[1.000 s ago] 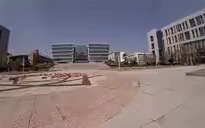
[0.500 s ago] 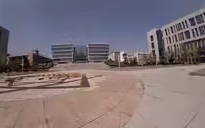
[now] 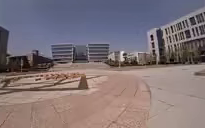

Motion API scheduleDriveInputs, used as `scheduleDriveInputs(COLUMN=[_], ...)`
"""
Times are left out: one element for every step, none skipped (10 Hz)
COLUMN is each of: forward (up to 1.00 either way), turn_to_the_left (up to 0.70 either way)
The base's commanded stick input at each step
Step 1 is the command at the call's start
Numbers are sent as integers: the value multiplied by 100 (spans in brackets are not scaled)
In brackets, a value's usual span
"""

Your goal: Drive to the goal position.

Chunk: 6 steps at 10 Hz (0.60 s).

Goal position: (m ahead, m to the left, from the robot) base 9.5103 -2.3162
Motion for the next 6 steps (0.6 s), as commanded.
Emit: scheduleDriveInputs(forward=[70, 70, 70, 70, 70, 70], turn_to_the_left=[0, 0, 0, 0, -6, -35])
